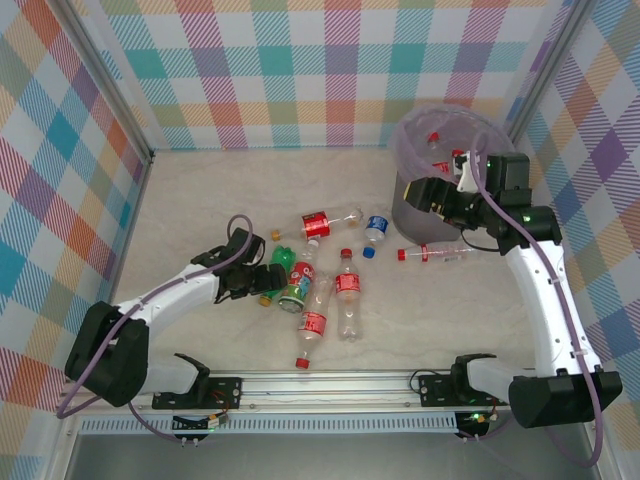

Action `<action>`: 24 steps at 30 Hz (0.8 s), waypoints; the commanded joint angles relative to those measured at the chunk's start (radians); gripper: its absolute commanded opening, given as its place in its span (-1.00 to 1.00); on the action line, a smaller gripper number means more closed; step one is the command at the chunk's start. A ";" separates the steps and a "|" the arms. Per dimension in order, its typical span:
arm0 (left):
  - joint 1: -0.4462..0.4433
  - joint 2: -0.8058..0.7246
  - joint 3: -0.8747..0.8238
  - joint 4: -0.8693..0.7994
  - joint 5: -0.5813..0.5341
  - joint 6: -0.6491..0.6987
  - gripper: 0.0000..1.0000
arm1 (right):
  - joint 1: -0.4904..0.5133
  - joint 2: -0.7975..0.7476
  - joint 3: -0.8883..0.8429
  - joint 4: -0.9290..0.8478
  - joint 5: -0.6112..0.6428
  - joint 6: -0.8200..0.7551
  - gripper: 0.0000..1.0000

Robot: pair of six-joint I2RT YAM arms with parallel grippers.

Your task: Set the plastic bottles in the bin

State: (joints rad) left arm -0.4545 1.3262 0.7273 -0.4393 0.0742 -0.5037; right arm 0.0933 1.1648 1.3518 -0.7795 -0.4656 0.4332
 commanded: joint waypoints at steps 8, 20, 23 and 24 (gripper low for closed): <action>0.004 0.044 -0.097 0.220 0.000 -0.006 0.55 | 0.005 -0.008 0.012 0.018 -0.010 0.013 0.83; 0.004 0.010 -0.076 0.181 -0.007 0.022 0.17 | 0.005 -0.020 0.016 -0.007 0.026 -0.004 0.85; 0.004 -0.055 -0.066 0.139 -0.018 0.055 0.16 | 0.005 -0.021 0.015 -0.004 0.021 -0.002 0.84; 0.004 -0.077 -0.063 0.128 -0.022 0.067 0.16 | 0.005 -0.019 0.017 -0.004 0.014 -0.001 0.83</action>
State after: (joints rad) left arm -0.4545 1.3212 0.6418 -0.2657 0.0727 -0.4831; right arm 0.0933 1.1637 1.3518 -0.7795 -0.4427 0.4343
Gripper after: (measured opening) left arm 0.583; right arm 0.917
